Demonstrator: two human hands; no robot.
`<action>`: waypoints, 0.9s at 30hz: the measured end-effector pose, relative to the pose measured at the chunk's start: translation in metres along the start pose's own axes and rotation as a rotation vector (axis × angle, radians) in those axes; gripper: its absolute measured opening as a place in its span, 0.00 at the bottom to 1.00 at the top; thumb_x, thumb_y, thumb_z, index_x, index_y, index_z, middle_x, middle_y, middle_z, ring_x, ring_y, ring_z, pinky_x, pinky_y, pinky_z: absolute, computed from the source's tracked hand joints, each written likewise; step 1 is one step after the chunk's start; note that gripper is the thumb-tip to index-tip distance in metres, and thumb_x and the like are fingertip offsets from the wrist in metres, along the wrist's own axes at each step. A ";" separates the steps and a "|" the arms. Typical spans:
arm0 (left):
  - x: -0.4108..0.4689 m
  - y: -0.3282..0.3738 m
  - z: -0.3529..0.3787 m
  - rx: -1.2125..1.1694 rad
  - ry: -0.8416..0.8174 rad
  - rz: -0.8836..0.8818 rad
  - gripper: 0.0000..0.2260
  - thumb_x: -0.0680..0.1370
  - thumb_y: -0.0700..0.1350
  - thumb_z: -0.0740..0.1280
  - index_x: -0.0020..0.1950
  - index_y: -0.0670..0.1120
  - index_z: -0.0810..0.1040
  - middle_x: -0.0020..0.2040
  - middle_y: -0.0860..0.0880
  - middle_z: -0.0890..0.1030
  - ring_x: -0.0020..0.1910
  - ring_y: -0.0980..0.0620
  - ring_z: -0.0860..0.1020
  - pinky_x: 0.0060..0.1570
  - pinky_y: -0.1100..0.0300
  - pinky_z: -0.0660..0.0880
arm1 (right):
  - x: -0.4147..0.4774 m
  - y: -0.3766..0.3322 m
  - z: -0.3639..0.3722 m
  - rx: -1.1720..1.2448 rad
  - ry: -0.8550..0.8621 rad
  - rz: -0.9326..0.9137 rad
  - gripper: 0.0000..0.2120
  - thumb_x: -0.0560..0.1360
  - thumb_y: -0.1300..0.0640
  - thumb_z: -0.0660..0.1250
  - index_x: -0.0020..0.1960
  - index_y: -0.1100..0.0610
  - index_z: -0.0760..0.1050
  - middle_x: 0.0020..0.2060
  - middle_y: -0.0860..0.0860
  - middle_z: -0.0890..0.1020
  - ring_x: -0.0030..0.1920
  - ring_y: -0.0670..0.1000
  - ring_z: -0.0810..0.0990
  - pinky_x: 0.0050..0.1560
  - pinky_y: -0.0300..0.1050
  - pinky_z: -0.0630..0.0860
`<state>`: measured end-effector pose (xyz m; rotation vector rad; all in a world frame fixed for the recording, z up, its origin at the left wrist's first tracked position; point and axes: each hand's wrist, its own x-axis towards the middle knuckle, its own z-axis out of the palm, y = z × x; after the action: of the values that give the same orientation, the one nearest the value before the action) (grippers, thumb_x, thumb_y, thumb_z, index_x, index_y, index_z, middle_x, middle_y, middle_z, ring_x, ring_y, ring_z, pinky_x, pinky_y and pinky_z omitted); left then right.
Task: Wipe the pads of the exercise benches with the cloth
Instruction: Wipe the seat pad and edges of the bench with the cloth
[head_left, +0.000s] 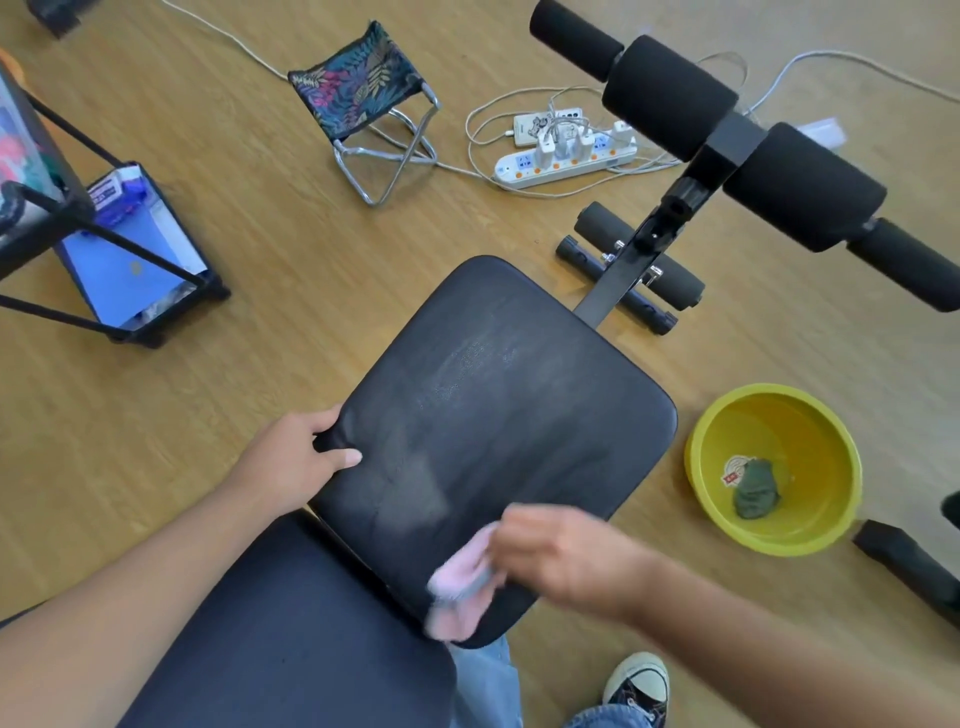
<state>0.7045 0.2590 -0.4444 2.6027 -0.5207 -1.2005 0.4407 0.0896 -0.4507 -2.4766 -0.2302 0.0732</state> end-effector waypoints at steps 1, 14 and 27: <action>-0.001 0.002 0.000 0.007 0.002 0.003 0.27 0.77 0.44 0.74 0.75 0.53 0.74 0.70 0.56 0.79 0.73 0.51 0.74 0.64 0.60 0.68 | 0.001 0.016 -0.025 0.063 0.048 0.041 0.17 0.82 0.59 0.57 0.39 0.56 0.79 0.38 0.47 0.79 0.40 0.50 0.76 0.46 0.44 0.72; -0.001 0.004 -0.003 -0.017 -0.032 0.039 0.22 0.77 0.43 0.73 0.70 0.56 0.79 0.46 0.70 0.77 0.60 0.54 0.79 0.56 0.61 0.70 | -0.032 -0.019 0.006 0.137 0.181 0.124 0.17 0.84 0.65 0.56 0.43 0.61 0.81 0.37 0.55 0.82 0.39 0.53 0.79 0.43 0.54 0.77; -0.002 -0.008 -0.014 -0.293 -0.144 -0.014 0.19 0.76 0.40 0.74 0.66 0.52 0.82 0.58 0.56 0.85 0.57 0.55 0.82 0.59 0.63 0.79 | 0.078 -0.048 0.050 -0.163 0.103 0.055 0.08 0.70 0.67 0.64 0.37 0.55 0.74 0.34 0.51 0.74 0.35 0.52 0.68 0.34 0.46 0.69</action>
<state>0.7158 0.2677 -0.4363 2.2910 -0.3235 -1.3626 0.5048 0.1713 -0.4610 -2.6400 -0.1284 -0.0516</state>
